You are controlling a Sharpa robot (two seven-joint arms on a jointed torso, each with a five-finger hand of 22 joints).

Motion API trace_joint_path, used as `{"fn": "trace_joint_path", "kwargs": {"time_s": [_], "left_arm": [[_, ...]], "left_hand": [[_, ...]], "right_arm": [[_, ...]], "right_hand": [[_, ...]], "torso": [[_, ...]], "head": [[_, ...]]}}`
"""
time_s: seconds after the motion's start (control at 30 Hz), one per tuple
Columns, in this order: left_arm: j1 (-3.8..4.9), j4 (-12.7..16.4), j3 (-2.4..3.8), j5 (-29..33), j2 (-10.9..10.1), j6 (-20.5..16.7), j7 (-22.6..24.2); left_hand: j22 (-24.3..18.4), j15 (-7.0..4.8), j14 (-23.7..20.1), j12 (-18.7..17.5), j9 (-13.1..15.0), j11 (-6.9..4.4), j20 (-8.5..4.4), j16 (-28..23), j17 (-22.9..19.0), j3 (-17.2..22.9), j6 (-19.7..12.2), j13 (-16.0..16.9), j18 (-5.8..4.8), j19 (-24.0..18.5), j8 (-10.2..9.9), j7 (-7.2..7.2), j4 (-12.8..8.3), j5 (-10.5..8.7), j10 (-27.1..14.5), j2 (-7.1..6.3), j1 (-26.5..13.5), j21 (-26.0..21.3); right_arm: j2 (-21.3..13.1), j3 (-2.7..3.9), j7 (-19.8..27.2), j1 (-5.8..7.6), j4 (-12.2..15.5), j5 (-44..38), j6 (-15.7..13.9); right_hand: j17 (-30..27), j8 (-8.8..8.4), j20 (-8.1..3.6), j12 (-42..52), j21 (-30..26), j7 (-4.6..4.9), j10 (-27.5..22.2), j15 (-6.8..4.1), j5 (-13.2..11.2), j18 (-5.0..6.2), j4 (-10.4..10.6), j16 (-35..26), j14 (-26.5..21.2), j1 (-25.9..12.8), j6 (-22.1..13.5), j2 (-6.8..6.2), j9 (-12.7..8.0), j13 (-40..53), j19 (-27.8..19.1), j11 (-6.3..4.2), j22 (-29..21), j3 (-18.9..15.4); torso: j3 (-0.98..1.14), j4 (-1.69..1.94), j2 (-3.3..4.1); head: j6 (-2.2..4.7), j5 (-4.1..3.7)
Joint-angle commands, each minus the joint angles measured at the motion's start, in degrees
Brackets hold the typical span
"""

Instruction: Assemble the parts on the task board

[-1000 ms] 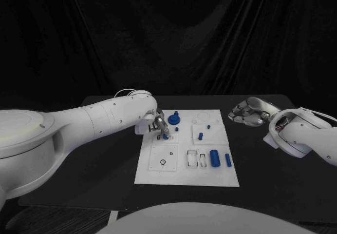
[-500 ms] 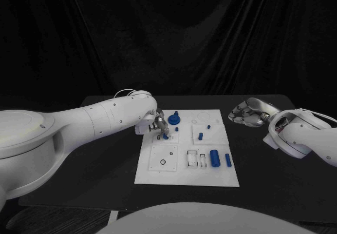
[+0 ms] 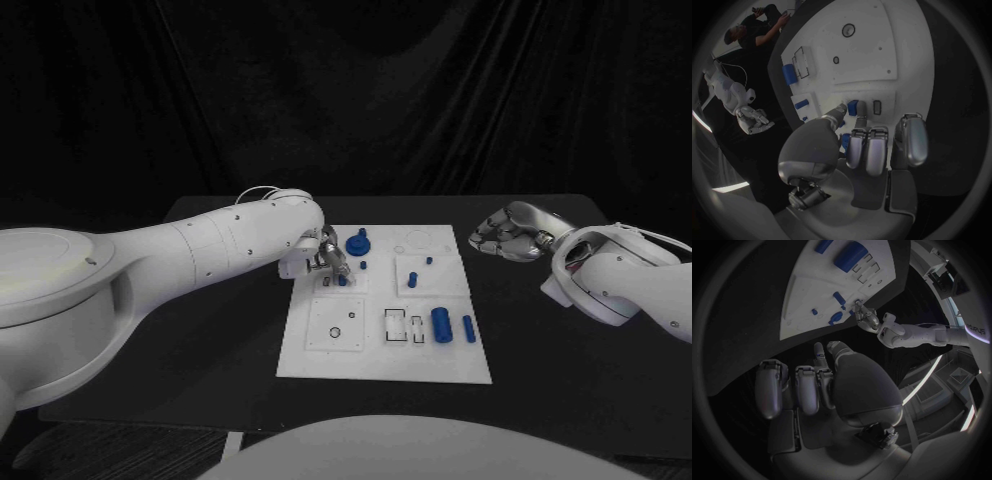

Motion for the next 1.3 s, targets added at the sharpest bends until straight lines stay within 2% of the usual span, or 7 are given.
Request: {"fn": "trace_joint_path", "kwargs": {"time_s": [0.03, 0.47, 0.7, 0.77, 0.93, 1.13, 1.3], "left_arm": [[-0.16, 0.21, 0.02, 0.38, 0.06, 0.43, -0.09], [-0.2, 1.06, 0.02, -1.16, -0.62, 0.3, -0.6], [0.61, 5.29, 0.03, -2.67, -3.51, -0.81, -1.03], [1.5, 6.65, 0.03, -2.81, -4.36, -1.38, -1.08], [4.44, 9.76, 0.04, -2.98, -6.62, -2.93, -1.06], [7.81, 12.64, 0.05, -3.04, -9.41, -4.69, -0.51], [9.35, 13.53, 0.04, -3.06, -11.12, -6.27, 0.73]], "left_hand": [[10.24, 0.53, 5.94, 0.2, -0.07, 0.36, 0.24, 0.15, 15.1, -0.4, -0.11, 15.05, 0.58, -0.33, -0.34, 0.49, -0.03, -0.24, 6.07, -0.18, -0.65, -0.38], [10.21, 0.8, 5.94, 0.2, 0.14, 0.67, 0.53, 0.15, 15.1, -7.19, -0.28, 15.05, 0.62, -0.44, -1.06, 0.85, 4.29, -1.0, 6.07, -1.19, -5.32, -0.51], [10.52, 0.54, 5.94, 0.2, 1.32, 0.42, 0.31, 0.15, 15.1, -10.23, 0.06, 15.05, 0.4, 0.37, -0.18, 0.54, 6.3, -0.98, 6.07, -1.36, -6.07, 0.53], [10.64, -0.06, 5.94, 0.2, 5.99, -0.52, -0.32, 0.15, 15.1, -12.46, 0.95, 15.05, 0.34, 0.86, 4.23, -0.29, 7.35, -0.87, 6.07, -1.09, -4.81, 1.01], [10.72, -0.74, 5.94, 0.2, 14.09, -1.05, -0.79, 0.15, 15.1, -15.5, -1.4, 15.05, 0.2, 1.14, 10.41, -0.95, 9.1, -0.98, 6.07, -0.38, -3.32, 1.26], [10.79, -0.83, 5.94, 0.2, 16.66, -1.12, -1.02, 0.15, 15.1, -16.93, -2.53, 15.05, 0.17, 1.32, 12.2, -1.15, 9.79, -0.98, 6.07, -0.09, -2.35, 1.44], [10.83, -0.85, 5.94, 0.2, 16.96, -1.15, -1.04, 0.15, 15.1, -17.14, -2.62, 15.05, 0.14, 1.4, 12.42, -1.19, 9.87, -0.97, 6.07, -0.07, -2.13, 1.56]], "right_arm": [[0.03, 0.04, -0.65, -0.15, -0.05, -0.03, 0.47], [-0.11, 0.04, -0.59, -0.21, -0.01, -0.03, 0.52], [-0.81, 0.05, 0.38, -0.18, 0.36, -0.02, -0.72], [-1.01, 0.05, 1.48, -0.17, 0.51, 0.0, -1.94], [-1.32, 0.05, 4.77, 0.05, 0.97, 0.08, -5.43], [-1.18, 0.06, 6.63, 0.35, 1.16, 0.41, -6.89], [-0.89, 0.05, 6.8, 0.39, 0.93, 0.9, -6.31]], "right_hand": [[9.66, 0.18, -0.04, 0.2, -0.4, -0.05, 6.1, -0.09, 0.16, 0.87, 0.0, -0.21, 4.89, 0.42, 0.39, -0.05, 0.08, 15.1, 1.93, 0.0, 12.06, 0.3], [9.67, 0.17, -0.05, 0.2, -0.43, -0.03, 6.1, -0.08, 0.15, 0.87, -0.01, -0.2, 4.89, 0.37, 0.36, -0.1, 0.08, 15.1, 1.91, 0.01, 12.04, 0.33], [9.77, 0.15, -0.04, 0.2, -0.41, 0.02, 6.1, -0.06, 0.09, 0.86, 0.07, -0.15, 4.91, 0.1, 0.3, -0.45, 0.08, 15.1, 1.94, 0.05, 12.06, 0.17], [9.99, 0.17, -0.04, 0.2, -0.32, 0.01, 6.1, -0.05, 0.09, 0.83, 0.1, -0.03, 4.96, 0.01, 0.35, -0.54, 0.09, 15.1, 1.98, 0.06, 12.09, 0.13], [10.46, 0.47, -0.06, 0.2, 0.5, -0.14, 6.1, -0.11, 0.53, 0.61, 0.14, 0.23, 5.07, -0.21, 0.89, -0.94, 0.22, 15.1, 2.42, -0.06, 12.41, 0.04], [10.52, 0.5, -0.09, 0.2, 0.62, -0.19, 6.1, -0.15, 1.05, 0.58, 0.32, 0.26, 5.09, -0.48, 0.98, -1.13, 0.24, 15.1, 2.5, -0.1, 12.46, 0.01], [10.53, 0.5, -0.1, 0.2, 0.68, -0.2, 6.1, -0.16, 1.17, 0.56, 0.34, 0.27, 5.09, -0.51, 0.97, -1.12, 0.24, 15.1, 2.53, -0.11, 12.48, 0.03]], "torso": [[0.0, 0.01, -0.01], [-0.01, -0.01, -0.02], [-0.01, 0.01, -0.03], [-0.02, 0.0, -0.01], [-0.02, -0.02, -0.04], [-0.03, -0.02, -0.07], [0.0, 0.02, -0.06]], "head": [[-0.01, 0.0], [-0.01, 0.38], [-0.01, 0.7], [-0.01, 1.03], [-0.01, 1.16], [-0.01, 0.94], [-0.01, 0.7]]}}
